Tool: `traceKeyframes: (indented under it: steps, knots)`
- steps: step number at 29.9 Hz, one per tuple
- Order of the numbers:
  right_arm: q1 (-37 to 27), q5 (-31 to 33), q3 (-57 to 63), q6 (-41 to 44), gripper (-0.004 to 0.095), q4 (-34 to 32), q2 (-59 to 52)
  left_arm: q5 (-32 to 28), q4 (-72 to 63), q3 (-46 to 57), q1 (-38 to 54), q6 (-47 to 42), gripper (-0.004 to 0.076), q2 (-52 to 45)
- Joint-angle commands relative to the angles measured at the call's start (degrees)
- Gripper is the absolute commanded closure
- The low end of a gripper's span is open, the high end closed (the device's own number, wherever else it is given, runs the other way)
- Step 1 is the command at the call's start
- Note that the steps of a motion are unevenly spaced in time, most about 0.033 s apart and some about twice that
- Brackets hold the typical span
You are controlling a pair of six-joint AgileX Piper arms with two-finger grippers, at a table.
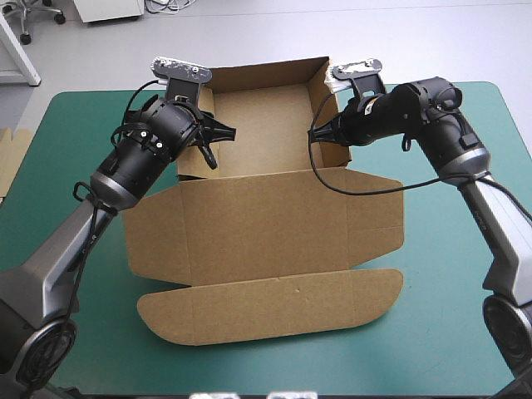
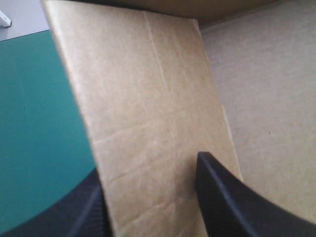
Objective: Fold the box
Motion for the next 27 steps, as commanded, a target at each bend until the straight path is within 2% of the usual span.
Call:
traceKeyframes:
  steps: [1,12,17,21,23,27]
  knots:
    - [1.4,-2.8,-1.8,-2.4,0.0921,5.4,-2.9,-7.2,-1.1,-2.0,-0.9,-0.5,0.0397,-2.3]
    - [1.4,-2.6,-1.8,-2.5,0.0921,5.3,-3.0,-6.5,-4.8,-2.0,-0.5,-0.6,0.04,1.1]
    - [1.4,-2.6,-1.8,-2.8,0.0921,5.2,-3.0,-12.0,-6.6,-2.0,-0.3,-1.4,0.04,2.0]
    - [1.4,-2.6,-1.8,-2.9,0.0921,5.2,-3.0,-14.0,-8.3,-2.0,-0.3,-2.5,0.04,2.5]
    - [1.4,-2.6,-1.8,-2.9,0.0921,5.2,-3.0,-14.7,-8.9,-2.0,-0.3,-3.5,0.0433,2.7]
    - [1.4,-2.6,-1.8,-2.9,0.0921,5.2,-3.0,-15.7,-8.9,-2.0,-0.3,-3.7,0.0598,2.7]
